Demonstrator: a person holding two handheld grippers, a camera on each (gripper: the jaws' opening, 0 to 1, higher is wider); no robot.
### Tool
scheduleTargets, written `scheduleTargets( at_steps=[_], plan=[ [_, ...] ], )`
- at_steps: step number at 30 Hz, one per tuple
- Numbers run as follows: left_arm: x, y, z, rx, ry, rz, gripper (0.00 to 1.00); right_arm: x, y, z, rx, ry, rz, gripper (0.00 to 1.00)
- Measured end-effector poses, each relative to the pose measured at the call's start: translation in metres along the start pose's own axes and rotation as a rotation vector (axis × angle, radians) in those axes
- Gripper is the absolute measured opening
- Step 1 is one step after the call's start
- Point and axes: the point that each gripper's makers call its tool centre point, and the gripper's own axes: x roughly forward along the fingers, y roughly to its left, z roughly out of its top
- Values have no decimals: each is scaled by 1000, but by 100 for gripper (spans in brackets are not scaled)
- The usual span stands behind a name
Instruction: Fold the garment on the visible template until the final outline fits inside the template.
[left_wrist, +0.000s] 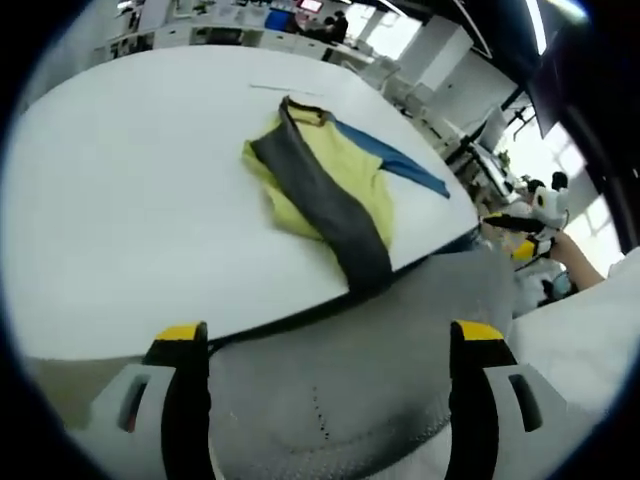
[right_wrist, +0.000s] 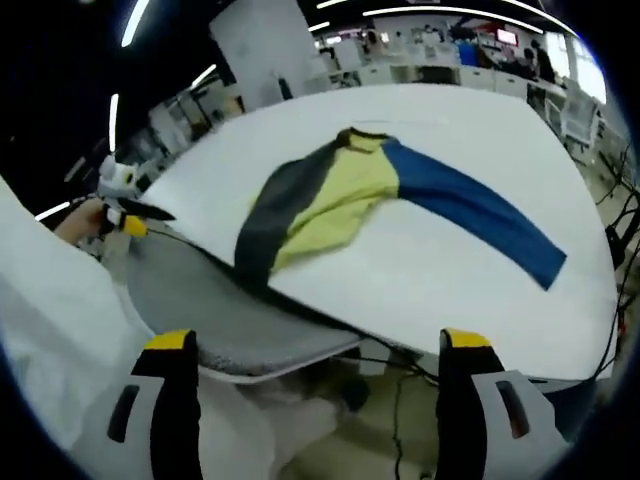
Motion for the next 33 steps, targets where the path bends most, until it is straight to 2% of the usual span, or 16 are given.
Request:
scheduleTargets(
  at_steps=[33],
  plan=[
    [14, -8, 10, 41, 41, -25, 96, 0, -3, -3, 29, -4, -6, 100]
  ],
)
